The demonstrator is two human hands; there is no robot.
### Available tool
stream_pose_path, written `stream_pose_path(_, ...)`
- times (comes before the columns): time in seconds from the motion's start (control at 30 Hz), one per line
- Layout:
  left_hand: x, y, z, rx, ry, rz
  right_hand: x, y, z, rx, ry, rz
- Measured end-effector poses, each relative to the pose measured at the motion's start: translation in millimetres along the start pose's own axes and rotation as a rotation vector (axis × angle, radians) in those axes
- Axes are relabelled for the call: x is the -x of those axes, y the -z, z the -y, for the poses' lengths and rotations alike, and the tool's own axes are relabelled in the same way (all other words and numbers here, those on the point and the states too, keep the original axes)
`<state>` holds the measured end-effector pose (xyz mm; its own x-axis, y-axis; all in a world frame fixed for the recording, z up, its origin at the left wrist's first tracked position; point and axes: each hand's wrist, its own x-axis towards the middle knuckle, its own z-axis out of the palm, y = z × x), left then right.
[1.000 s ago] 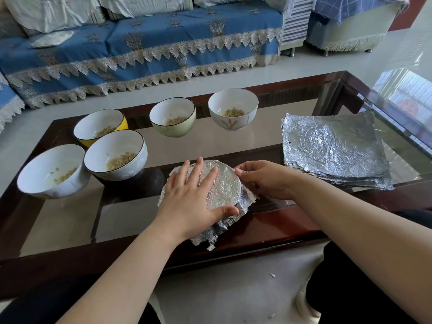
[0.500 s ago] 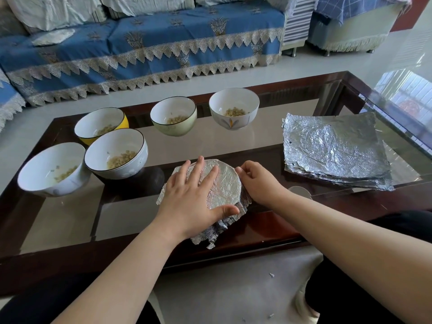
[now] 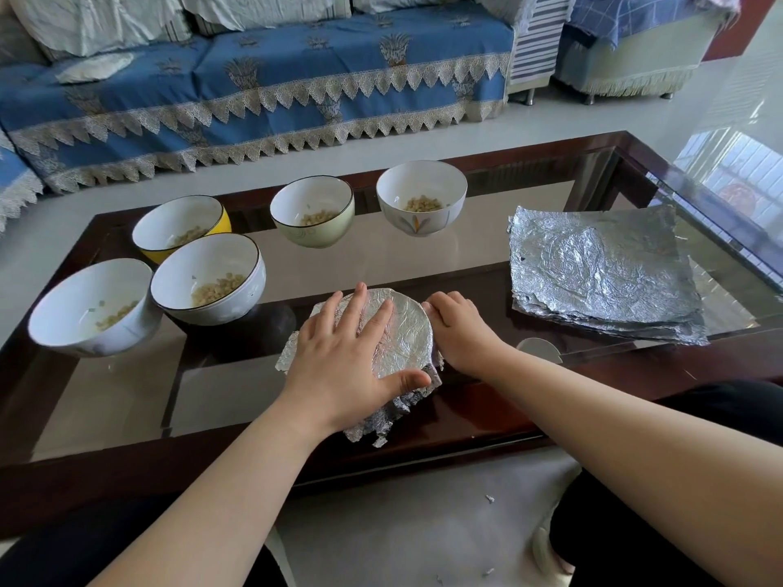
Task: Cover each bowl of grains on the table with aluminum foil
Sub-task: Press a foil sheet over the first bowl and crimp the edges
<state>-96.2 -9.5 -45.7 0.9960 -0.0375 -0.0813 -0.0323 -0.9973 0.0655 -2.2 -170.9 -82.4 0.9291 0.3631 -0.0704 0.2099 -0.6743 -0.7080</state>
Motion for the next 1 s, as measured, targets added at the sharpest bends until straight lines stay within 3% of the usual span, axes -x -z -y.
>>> stream_pose_path(0.2,-1,-1,0,0.012,0.013,-0.014,3,6,4,-0.054,-0.085,-0.014)
stream_pose_path(0.57,-5,0,2,-0.010,0.010,0.017,-1,9,8,-0.118,0.063,0.003)
stream_pose_path(0.8,-5,3,4,0.007,0.004,0.026,-4,33,5,-0.182,0.050,0.250)
stream_pose_path(1.0,-6,1,4,-0.004,0.001,0.016,-2,35,9,0.019,0.102,0.134)
